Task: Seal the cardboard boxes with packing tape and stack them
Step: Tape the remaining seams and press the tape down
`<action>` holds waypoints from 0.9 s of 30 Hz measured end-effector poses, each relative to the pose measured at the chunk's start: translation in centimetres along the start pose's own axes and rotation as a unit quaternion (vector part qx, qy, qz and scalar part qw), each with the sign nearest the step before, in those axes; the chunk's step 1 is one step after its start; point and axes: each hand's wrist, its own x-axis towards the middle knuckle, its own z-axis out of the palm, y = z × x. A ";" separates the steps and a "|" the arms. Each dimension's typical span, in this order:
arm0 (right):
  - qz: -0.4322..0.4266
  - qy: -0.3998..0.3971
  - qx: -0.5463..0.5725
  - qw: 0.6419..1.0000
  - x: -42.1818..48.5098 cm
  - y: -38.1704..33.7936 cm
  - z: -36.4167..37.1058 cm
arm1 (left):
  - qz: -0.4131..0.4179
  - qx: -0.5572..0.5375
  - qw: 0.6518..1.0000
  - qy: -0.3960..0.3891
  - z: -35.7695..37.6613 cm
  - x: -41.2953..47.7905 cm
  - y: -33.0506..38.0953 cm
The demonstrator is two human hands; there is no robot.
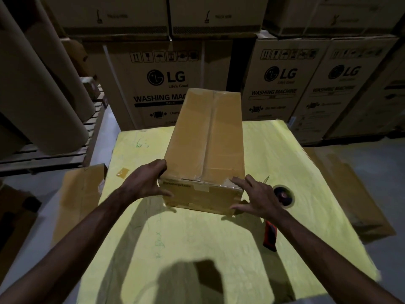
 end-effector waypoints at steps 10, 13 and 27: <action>0.507 -0.009 0.532 0.678 9.4 0.1 3.5 | -0.371 -0.589 0.717 0.040 -1.6 7.3 3.7; 0.487 -0.003 0.540 0.686 9.5 0.7 5.3 | -0.351 -0.605 0.714 -0.023 -0.7 8.2 2.4; 0.403 0.032 0.605 0.686 4.6 -2.6 -12.9 | -0.276 -0.571 0.761 0.141 -4.4 5.2 15.2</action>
